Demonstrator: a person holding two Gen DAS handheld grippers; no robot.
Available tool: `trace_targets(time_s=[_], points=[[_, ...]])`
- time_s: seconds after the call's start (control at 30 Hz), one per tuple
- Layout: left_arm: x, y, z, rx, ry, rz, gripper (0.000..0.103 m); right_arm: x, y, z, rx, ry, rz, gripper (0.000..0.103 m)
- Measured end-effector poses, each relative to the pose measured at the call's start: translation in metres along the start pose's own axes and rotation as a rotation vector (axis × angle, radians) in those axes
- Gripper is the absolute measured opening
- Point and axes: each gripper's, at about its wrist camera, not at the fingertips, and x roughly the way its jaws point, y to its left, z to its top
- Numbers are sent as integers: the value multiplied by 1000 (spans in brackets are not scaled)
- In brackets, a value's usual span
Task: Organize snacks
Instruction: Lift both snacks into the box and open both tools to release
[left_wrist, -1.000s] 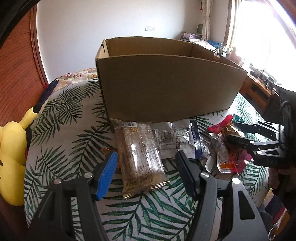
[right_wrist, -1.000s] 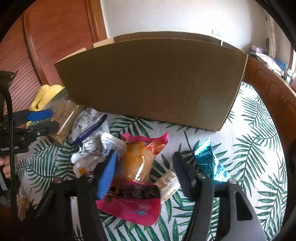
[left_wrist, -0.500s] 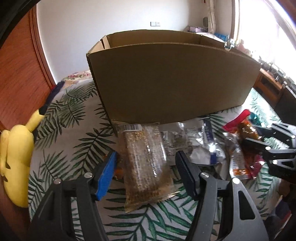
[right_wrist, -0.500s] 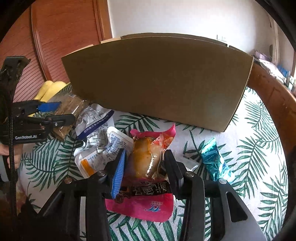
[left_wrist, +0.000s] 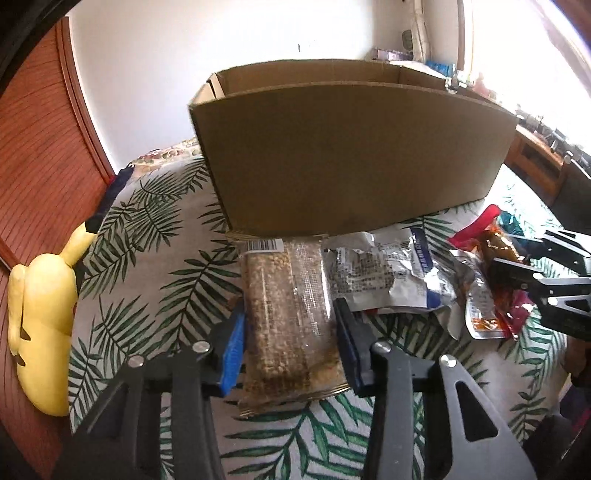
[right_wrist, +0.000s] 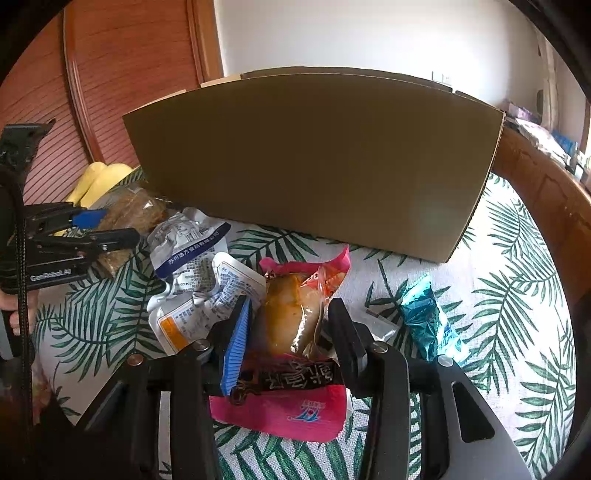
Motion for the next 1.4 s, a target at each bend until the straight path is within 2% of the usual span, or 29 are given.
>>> trace_targets(time_s=[0.07,0.23,0.43,0.8,1.03,1.4], points=[[-10,3,-2,-15,-26,-28,43,-1,-2,0,1,-1,1,43],[-34,7,-4,-31,-72,-39,43,-2,-4,-1,5,0,7,43],[-52,8,-1,-47,-87,-82,43,-4,-4,-1,0,-9,1,41],[-71,-6,3,-20,-114,-117,43,-11,-9,0,31,-12,36,40],[-78,-16,7,-14,-134,-146,43,-36,-7,1,21,-59,37,39],[-85,-31,23,-4,-167,-172,44,-77,-10,21,12,-135,40,40]])
